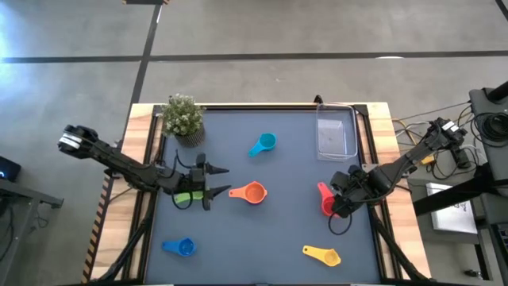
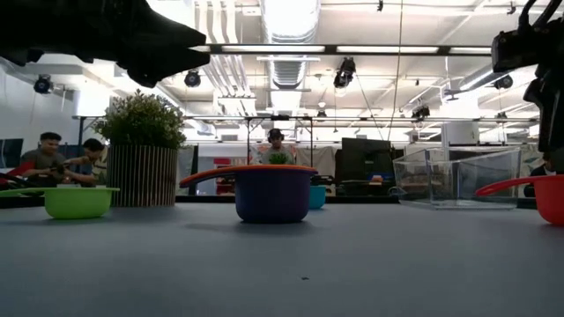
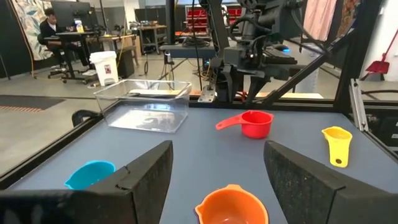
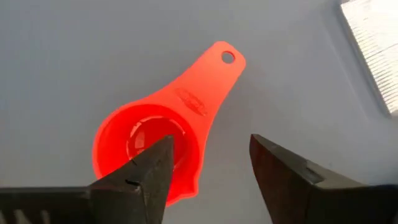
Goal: Nest measuring cups in basket
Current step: Stack the red measuring cup on top of the orange measuring cup
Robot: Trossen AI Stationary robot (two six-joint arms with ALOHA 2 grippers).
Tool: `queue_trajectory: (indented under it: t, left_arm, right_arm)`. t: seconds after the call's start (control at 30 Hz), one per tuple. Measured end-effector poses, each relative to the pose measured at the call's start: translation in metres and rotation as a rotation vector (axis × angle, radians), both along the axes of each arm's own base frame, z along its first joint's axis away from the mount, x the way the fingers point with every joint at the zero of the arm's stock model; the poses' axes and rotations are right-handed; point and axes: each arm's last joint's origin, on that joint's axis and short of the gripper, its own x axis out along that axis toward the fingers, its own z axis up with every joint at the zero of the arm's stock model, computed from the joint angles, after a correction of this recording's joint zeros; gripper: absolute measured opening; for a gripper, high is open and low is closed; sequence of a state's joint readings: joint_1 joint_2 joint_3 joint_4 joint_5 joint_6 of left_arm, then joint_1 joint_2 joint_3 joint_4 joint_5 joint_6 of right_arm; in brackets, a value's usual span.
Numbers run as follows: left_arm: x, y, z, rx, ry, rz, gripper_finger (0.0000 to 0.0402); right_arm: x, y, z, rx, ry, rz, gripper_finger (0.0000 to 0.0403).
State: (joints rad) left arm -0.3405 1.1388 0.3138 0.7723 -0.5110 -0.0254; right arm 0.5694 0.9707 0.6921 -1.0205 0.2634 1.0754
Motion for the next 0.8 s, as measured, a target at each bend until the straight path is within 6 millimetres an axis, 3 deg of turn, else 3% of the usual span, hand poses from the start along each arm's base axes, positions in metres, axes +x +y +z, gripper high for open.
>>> queue_trajectory:
  t: [0.5, 0.8]
  left_arm:
    - [0.000, 0.000, -0.001, -0.119, -0.009, 0.002, 0.0235]
    - [0.000, 0.000, -0.006, -0.149, 0.026, 0.007, 0.0235]
  right_arm:
    - [-0.010, -0.006, -0.033, -0.009, 0.044, -0.066, 0.0203]
    - [-0.010, -0.006, -0.034, -0.002, 0.031, -0.029, 0.0190]
